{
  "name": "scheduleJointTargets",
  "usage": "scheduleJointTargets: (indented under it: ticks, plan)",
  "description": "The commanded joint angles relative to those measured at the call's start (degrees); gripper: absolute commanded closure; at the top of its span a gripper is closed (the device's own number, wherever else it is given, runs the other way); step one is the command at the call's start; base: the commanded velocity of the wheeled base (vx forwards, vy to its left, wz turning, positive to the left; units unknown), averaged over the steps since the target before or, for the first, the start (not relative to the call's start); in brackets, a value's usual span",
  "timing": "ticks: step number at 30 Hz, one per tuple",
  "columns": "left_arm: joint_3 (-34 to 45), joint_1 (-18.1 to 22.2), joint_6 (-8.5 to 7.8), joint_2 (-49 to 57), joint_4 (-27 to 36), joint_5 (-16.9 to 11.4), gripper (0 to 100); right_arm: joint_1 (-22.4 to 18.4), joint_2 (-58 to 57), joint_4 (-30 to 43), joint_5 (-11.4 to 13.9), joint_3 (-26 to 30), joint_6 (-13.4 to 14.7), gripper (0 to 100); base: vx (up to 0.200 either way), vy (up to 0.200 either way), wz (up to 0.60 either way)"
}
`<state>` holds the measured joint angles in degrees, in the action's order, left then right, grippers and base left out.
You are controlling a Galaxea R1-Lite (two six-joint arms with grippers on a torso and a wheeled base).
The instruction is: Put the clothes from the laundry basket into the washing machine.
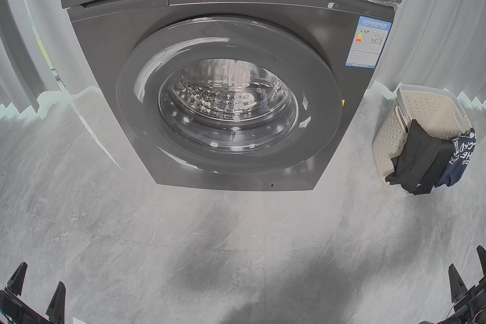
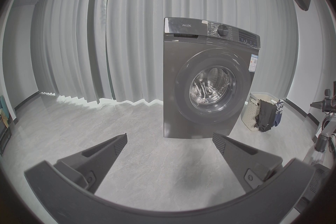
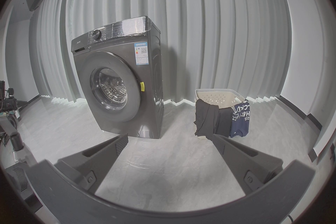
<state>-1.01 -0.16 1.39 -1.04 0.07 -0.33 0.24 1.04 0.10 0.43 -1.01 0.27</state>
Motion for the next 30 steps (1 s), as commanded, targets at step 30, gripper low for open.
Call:
scheduleJointTargets:
  ticks: [30]
  plan:
    - [0.9, 0.1, 0.02, 1.0, 0.0, 0.0, 0, 0.0, -1.0, 0.0, 0.2, 0.9, 0.0, 0, 0.087, 0.033, 0.0]
